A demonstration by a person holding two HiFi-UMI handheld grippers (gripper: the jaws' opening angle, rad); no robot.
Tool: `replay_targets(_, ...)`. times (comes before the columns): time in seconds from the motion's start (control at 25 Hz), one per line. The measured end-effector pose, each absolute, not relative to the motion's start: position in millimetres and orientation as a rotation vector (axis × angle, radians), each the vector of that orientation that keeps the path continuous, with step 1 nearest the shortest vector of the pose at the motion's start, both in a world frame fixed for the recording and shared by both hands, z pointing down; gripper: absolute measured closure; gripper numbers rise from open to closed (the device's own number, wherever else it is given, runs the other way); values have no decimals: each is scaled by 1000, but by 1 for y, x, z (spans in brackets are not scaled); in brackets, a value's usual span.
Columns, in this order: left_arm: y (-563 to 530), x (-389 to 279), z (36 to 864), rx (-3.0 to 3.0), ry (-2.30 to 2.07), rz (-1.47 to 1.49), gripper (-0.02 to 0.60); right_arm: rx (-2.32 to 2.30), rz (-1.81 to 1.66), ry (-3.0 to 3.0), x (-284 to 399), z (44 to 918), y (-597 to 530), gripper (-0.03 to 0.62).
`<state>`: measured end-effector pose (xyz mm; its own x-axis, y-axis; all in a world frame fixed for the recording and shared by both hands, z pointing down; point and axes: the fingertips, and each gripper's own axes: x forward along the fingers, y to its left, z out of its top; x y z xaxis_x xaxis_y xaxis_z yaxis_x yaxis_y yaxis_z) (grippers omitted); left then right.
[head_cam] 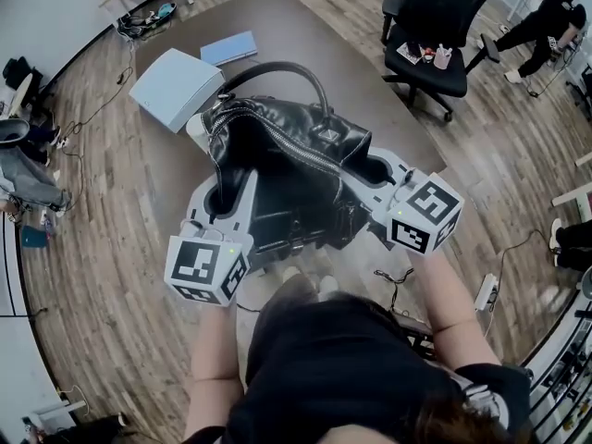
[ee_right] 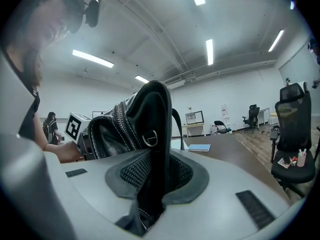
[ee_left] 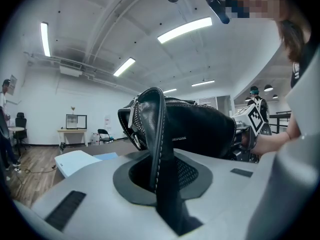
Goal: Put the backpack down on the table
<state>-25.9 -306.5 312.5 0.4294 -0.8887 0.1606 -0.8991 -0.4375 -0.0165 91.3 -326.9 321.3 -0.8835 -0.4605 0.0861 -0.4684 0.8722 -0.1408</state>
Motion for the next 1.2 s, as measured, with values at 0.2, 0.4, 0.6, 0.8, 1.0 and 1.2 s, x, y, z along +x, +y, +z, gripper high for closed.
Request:
replay_targets(0.2, -318, -26, 330, 2601, -1634, 226, 505, 776, 236, -2984, 92, 339, -338, 496)
replay_targets(0.4, -346, -27, 339, 2622, -1625, 213, 505, 831, 227, -2968, 92, 349, -363, 497)
replay_targets(0.6, -392, -30, 341, 2627, -1616, 194, 505, 858, 209, -2964, 89, 350, -409, 497)
replay_targets(0.8, -424, -38, 348, 2626, -1623, 197, 505, 882, 215, -2955, 81, 358, -440, 497)
replay_targets(1.0, -446, -43, 361, 2604, -1630, 189, 505, 901, 207, -2938, 76, 370, -464, 496)
replay_targets(1.2, -464, -44, 371, 2631, -1632, 206, 503, 929, 220, -2948, 76, 382, -479, 496)
